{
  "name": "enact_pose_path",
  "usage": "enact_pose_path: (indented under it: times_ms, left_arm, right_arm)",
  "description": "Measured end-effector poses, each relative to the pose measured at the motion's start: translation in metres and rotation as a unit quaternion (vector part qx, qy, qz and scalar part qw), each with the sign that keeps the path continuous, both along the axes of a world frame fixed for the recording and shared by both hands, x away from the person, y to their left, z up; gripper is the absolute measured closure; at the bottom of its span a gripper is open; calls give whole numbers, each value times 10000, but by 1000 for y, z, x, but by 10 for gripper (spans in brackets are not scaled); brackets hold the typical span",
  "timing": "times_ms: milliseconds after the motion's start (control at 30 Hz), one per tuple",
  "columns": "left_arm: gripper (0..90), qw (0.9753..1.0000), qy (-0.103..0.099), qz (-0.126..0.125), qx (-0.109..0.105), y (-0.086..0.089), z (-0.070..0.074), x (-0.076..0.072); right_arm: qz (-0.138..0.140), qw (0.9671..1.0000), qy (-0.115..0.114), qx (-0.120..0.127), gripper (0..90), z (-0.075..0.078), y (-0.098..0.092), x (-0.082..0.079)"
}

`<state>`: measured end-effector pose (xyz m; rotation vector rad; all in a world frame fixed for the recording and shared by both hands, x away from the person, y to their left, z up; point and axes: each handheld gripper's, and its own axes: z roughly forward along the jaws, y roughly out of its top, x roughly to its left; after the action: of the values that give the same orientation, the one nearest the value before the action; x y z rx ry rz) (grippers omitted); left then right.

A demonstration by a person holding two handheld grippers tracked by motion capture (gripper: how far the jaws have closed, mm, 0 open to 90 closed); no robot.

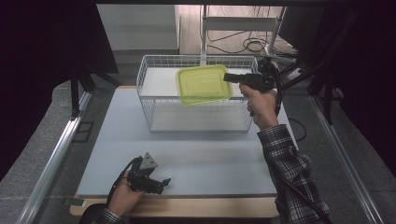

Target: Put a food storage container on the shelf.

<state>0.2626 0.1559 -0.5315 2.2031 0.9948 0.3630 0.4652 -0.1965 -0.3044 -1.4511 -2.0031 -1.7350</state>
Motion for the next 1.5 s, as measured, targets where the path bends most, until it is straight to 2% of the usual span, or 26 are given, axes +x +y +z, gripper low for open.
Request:
enact_pose_path:
  times_ms: [300, 633, 933, 1200, 1333, 1500]
  left_arm:
    - [55, 10000, -2, 6, 21, 0, 0, 0]
    - [55, 10000, -8, 5, 38, 1, 0, 0]
    - [54, 10000, 16, 3, 57, 1, -1, 0]
    - [53, 10000, 26, 4, 78, 0, -2, 1]
    - [52, 10000, 40, 7, 75, 0, -2, 1]
    - [52, 10000, 48, 5, 83, 0, -2, 1]
  right_arm:
    - [-224, 9997, -71, -92, 795, 4, 10, 11]
    - [-542, 9982, -55, -263, 795, -1, 24, 29]
    - [-746, 9965, -92, -370, 794, -6, 29, 34]
    - [-756, 9963, -108, -403, 781, -13, 27, 36]
    - [-786, 9948, -192, -620, 762, -13, 28, 37]
    - [-799, 9938, -176, -748, 744, -13, 29, 40]
